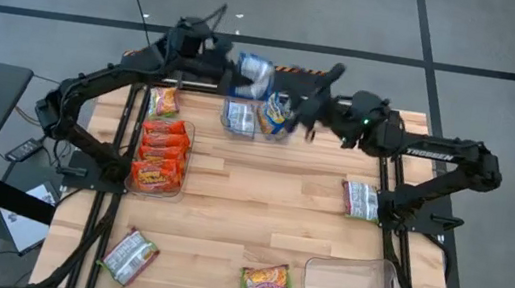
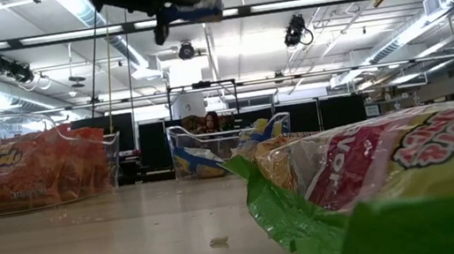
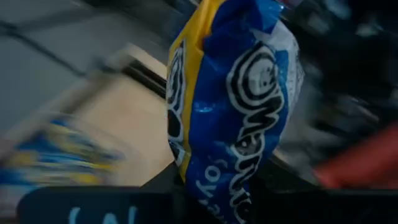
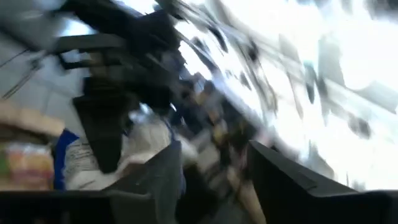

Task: Sort Maruchan noodles
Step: Put the blue noodles into the middle transparent bin

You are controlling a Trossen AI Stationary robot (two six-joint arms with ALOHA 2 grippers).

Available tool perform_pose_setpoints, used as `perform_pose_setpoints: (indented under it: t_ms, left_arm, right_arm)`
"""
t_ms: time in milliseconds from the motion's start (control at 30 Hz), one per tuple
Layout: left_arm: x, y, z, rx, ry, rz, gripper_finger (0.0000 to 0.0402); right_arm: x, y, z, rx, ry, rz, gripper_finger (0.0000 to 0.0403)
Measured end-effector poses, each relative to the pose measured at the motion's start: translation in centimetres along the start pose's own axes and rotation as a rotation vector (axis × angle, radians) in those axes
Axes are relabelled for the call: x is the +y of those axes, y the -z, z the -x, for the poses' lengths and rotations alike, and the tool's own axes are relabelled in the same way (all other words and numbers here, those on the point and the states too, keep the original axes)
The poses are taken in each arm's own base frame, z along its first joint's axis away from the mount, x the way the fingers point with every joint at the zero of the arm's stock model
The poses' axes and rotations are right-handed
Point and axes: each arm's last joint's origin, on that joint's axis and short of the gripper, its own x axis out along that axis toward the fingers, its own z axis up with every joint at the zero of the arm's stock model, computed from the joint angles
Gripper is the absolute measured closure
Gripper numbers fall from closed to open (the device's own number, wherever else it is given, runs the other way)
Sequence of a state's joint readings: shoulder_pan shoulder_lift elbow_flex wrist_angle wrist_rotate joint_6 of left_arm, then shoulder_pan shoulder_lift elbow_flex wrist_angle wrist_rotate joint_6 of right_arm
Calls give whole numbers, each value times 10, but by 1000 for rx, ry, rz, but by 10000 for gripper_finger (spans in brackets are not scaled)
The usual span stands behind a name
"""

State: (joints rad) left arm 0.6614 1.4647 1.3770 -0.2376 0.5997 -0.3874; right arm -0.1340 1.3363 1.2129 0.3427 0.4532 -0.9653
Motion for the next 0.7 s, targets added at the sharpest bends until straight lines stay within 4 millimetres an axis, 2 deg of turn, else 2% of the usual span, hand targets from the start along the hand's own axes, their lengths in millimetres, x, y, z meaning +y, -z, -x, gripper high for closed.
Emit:
perform_pose_setpoints:
  t_ms: [100,233,367,533,633,700]
  left_arm:
    - [3,-12,9,-19,-204,69,333]
    - [17,-14,4,41,-475,208,341]
    - [42,0,-24,81,-571,388,343]
    - [70,32,-63,218,-651,536,344]
    - [72,45,-78,285,-685,593,345]
    - [64,44,-86,315,-703,596,346]
  right_arm:
    - [-12,10,-1,136,137,-227,196]
    - [-15,19,-2,241,212,-261,187]
    - [-9,24,-2,296,171,-265,188]
    - [-1,35,3,439,160,-321,189]
    - [5,42,9,509,120,-401,190]
    - [10,49,11,543,41,-461,191]
